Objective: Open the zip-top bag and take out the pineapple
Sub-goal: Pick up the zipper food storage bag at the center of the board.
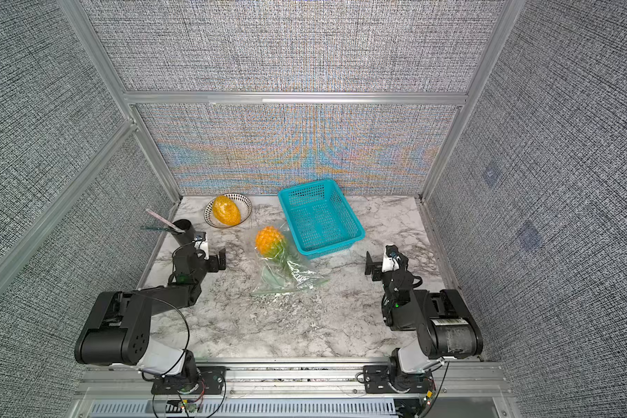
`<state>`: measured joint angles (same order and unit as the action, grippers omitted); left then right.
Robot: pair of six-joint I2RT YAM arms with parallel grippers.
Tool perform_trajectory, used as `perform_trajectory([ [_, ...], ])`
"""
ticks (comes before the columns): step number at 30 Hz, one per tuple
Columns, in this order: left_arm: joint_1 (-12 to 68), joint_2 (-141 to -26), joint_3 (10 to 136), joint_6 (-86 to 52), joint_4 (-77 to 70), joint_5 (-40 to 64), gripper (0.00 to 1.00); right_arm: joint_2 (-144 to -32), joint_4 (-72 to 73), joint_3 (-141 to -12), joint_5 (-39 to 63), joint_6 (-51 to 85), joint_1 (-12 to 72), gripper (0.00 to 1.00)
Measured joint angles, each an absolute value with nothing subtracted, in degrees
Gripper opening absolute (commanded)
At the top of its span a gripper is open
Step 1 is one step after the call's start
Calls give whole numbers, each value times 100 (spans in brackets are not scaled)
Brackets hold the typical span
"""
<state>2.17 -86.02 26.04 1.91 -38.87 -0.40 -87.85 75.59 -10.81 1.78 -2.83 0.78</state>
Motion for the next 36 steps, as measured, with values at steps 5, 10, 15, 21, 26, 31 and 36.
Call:
perform_trajectory([
  [5, 263, -8586, 2587, 191, -3896, -47, 100, -8785, 7559, -1081, 178, -268, 73, 98],
  [10, 285, -8586, 2585, 193, -3896, -54, 99, -8796, 7557, -1100, 176, -259, 58, 98],
  [15, 285, -8586, 2585, 191, -3896, -108, 100, -8807, 7557, -1100, 174, -222, 40, 98],
  [21, 272, -8586, 2585, 191, -3894, -106, 100, -8827, 7544, -1135, 176, -215, 12, 98],
  [26, 257, -8573, 2596, 165, -3881, -137, 100, -8820, 7498, -1166, 154, -148, -3, 98],
  [31, 187, -8355, 3795, -370, -2373, -1100, 100, -8440, 6501, -1772, -191, 25, -3, 98],
  [36, 156, -8171, 5356, -952, -502, -1426, 100, -8276, 4195, -3328, -585, 690, -3, 98],
])
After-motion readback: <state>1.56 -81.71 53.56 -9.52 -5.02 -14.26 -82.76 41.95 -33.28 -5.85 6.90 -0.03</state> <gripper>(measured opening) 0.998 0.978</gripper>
